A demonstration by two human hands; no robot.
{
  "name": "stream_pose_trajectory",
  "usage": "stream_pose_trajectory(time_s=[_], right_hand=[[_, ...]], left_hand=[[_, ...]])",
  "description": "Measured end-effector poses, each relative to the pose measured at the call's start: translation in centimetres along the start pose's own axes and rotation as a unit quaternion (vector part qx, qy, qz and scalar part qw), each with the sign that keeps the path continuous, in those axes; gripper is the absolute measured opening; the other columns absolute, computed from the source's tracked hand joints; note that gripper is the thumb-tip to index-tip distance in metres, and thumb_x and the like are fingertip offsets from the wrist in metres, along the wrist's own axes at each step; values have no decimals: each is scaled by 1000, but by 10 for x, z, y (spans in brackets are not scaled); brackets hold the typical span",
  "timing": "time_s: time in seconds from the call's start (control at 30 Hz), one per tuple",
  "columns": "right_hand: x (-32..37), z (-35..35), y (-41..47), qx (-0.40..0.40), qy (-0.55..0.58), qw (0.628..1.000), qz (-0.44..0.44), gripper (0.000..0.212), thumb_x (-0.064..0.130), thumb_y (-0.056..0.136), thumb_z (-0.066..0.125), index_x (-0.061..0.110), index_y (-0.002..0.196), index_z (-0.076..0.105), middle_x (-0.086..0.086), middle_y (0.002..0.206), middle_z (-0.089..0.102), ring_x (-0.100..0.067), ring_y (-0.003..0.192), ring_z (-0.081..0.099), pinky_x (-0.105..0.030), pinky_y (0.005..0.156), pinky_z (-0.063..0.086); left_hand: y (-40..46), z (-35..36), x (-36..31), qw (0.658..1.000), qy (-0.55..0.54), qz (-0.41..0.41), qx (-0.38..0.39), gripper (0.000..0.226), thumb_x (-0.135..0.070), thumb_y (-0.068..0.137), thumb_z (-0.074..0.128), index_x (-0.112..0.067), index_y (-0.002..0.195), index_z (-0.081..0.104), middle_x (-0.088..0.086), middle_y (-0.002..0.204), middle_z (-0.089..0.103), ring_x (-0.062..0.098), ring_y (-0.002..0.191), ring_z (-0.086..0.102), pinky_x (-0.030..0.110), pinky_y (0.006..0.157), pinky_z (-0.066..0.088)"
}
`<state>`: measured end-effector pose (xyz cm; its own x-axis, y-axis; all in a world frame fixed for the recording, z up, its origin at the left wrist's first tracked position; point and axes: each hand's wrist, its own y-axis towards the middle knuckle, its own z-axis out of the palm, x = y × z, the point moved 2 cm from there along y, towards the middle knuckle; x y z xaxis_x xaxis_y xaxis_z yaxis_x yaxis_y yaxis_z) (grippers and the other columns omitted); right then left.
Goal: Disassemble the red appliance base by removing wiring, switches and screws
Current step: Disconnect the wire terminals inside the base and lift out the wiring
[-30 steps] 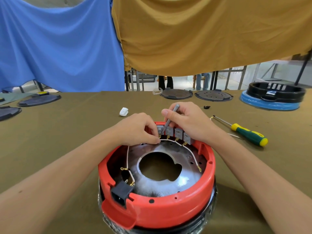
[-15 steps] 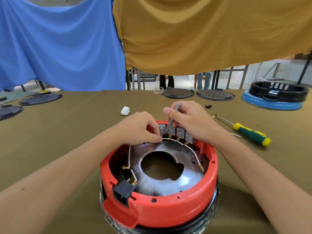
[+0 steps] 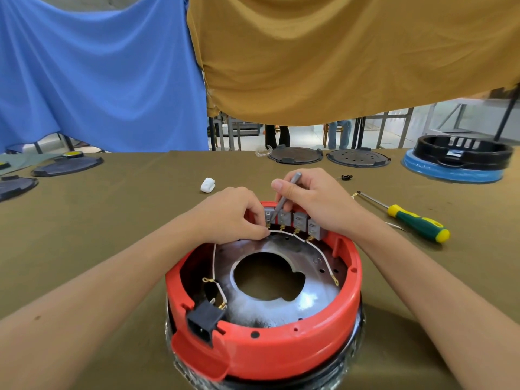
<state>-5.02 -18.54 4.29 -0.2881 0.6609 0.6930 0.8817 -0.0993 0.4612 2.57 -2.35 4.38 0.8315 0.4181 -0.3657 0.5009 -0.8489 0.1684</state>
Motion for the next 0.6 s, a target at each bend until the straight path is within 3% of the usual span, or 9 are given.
stream_pose_trajectory(time_s=[0.07,0.17,0.4,0.6], right_hand=[[0,0,0,2,14,1000,5,36,37,99,58,9,79,69,4,60,68,-3,59,62,-14,65,47],[-2,0,1,7,25,1000,16,36,36,100,57,8,81,69,8,58,67,-1,59,61,-11,64,45],[2,0,-3,-7,-4,1000,-8,32,40,97,60,13,81,69,0,69,71,-13,69,68,-32,74,53],[2,0,0,-1,-7,1000,-3,34,40,97,60,13,79,68,-2,66,70,-19,69,67,-37,76,52]], left_hand=[[0,0,0,1000,1,-1,-1,18,-29,81,75,-30,64,71,-8,85,69,6,80,63,23,73,48],[1,0,1,1000,8,-1,0,16,-30,81,74,-29,65,72,-8,83,69,5,79,62,22,72,48],[0,0,1,1000,10,9,-1,13,-30,81,74,-28,68,72,-8,85,68,2,82,60,21,74,46],[1,1,2,1000,14,9,-3,13,-31,81,74,-27,69,72,-10,85,66,0,83,58,21,74,48]])
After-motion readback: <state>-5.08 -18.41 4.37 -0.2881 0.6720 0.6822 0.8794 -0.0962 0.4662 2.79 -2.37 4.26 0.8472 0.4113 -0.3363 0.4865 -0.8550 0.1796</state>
